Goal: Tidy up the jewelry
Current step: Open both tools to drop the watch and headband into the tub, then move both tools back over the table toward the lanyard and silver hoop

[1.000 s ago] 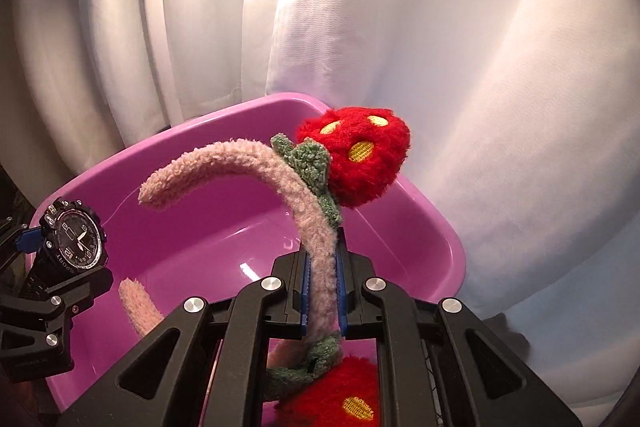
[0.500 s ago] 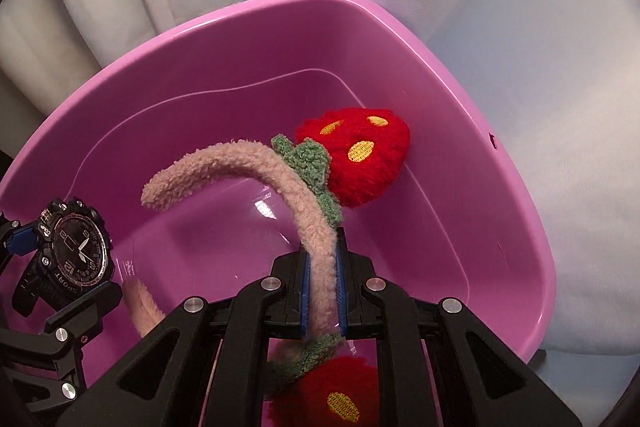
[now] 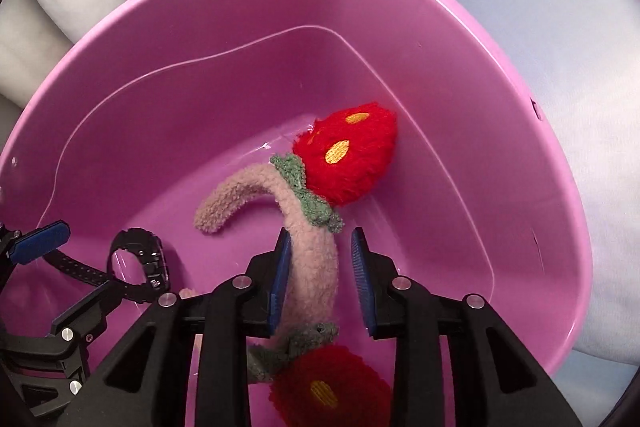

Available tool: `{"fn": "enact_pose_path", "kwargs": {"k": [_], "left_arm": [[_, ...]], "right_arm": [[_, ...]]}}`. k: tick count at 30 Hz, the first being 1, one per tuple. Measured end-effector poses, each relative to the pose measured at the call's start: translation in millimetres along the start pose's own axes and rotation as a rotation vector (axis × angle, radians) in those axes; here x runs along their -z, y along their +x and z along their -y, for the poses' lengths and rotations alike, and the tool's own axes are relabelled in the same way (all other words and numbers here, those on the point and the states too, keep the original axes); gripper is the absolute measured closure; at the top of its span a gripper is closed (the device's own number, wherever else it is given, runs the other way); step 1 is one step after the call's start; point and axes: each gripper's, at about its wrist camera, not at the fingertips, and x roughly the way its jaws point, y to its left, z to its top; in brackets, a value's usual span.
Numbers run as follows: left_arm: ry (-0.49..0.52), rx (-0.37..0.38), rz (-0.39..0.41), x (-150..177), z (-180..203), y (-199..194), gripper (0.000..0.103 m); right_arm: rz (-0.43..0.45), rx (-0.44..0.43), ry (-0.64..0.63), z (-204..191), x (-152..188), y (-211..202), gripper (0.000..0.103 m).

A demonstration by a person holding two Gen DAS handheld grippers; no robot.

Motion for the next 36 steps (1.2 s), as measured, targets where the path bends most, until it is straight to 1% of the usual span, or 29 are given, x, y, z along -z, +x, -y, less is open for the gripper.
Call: {"fn": "enact_pose_path", "kwargs": {"k": [2, 4, 9, 10, 13, 14, 16, 18, 23, 25, 27, 30, 36], "left_arm": [[-0.003, 0.002, -0.004, 0.4, -1.1, 0.7, 0.030], [-0.001, 0.004, -0.002, 1.4, -1.0, -0.1, 0.026], [0.004, -0.005, 0.019, 4.3, -0.3, -3.7, 0.026], [0.005, -0.008, 0.023, 4.9, -0.7, -4.1, 0.025], [0.010, -0.016, 0.037, 8.9, -0.5, -8.7, 0.020], [0.013, -0.020, 0.046, 10.1, -0.4, -11.1, 0.020], [0.021, -0.026, 0.065, 11.4, -1.1, -15.6, 0.015], [0.026, -0.030, 0.082, 12.8, -2.3, -19.7, 0.012], [0.031, -0.043, 0.119, 17.3, -4.8, -31.6, 0.010], [0.038, -0.050, 0.144, 20.6, -5.6, -39.5, 0.010], [0.046, -0.057, 0.176, 24.8, -6.4, -49.1, 0.009], [0.058, -0.057, 0.226, 32.4, -7.5, -64.7, 0.008], [0.075, -0.042, 0.326, 45.2, -10.7, -90.5, 0.008]], "right_arm": [[0.003, 0.006, 0.004, 0.2, -0.6, -1.4, 0.059], [0.008, 0.008, 0.001, 0.5, -1.5, -2.7, 0.059], [0.023, 0.000, 0.008, 6.2, 6.2, -7.2, 0.058], [0.026, -0.001, 0.009, 6.9, 12.6, -8.4, 0.058], [0.037, -0.010, 0.010, 4.9, 17.8, -8.8, 0.056], [0.039, -0.011, 0.010, 3.7, 20.4, -12.0, 0.055], [0.041, -0.017, 0.009, 1.2, 19.6, -12.8, 0.051], [0.050, -0.024, 0.006, -4.4, 20.4, -13.2, 0.045], [0.072, -0.032, 0.011, -7.6, 24.0, -21.5, 0.045], [0.093, -0.035, 0.015, -9.6, 25.0, -22.2, 0.045], [0.118, -0.035, 0.022, -10.4, 27.3, -30.0, 0.042], [0.159, -0.042, 0.034, -11.1, 33.1, -46.4, 0.041], [0.257, -0.052, 0.071, -8.8, 58.0, -81.1, 0.040]]}}
